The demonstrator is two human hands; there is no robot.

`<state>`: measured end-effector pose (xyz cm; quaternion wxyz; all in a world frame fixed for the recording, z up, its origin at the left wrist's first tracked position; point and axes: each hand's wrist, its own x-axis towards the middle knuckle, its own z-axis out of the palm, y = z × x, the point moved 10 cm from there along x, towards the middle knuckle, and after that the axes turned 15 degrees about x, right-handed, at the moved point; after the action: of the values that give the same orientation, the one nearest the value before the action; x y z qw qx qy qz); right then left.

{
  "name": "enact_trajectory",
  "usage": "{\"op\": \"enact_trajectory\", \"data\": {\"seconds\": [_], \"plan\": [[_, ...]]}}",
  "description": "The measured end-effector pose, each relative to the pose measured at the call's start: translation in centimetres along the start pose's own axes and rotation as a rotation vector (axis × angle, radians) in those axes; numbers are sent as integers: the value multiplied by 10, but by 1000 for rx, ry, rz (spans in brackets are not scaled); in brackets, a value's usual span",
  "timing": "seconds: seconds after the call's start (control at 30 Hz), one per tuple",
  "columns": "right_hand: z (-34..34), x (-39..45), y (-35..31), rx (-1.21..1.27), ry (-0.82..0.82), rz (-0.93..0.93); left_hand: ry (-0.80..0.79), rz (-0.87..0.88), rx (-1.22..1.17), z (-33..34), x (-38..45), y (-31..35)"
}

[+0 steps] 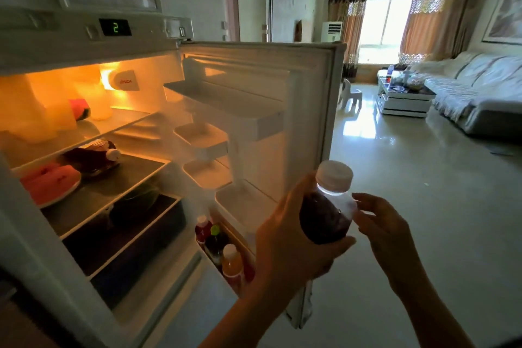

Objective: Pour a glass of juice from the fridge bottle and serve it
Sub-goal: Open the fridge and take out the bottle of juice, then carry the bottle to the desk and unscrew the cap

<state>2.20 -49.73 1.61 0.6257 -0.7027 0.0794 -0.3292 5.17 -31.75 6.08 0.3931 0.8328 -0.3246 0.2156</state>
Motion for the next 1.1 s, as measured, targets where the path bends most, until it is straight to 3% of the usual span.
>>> {"op": "enact_trajectory", "data": {"seconds": [0.2,0.53,0.7,1.1], "plan": [[-67,-25,-33,-29,116,4,-290,46,-209,76,-13,21],[-168,-9,-22,-200,172,28,-445,-65,-325,177,-11,37],[-203,54,10,-199,140,-3,-388,-117,-244,233,38,37],[-207,260,94,-157,-227,-13,-162,-312,-128,342,188,9]]}}
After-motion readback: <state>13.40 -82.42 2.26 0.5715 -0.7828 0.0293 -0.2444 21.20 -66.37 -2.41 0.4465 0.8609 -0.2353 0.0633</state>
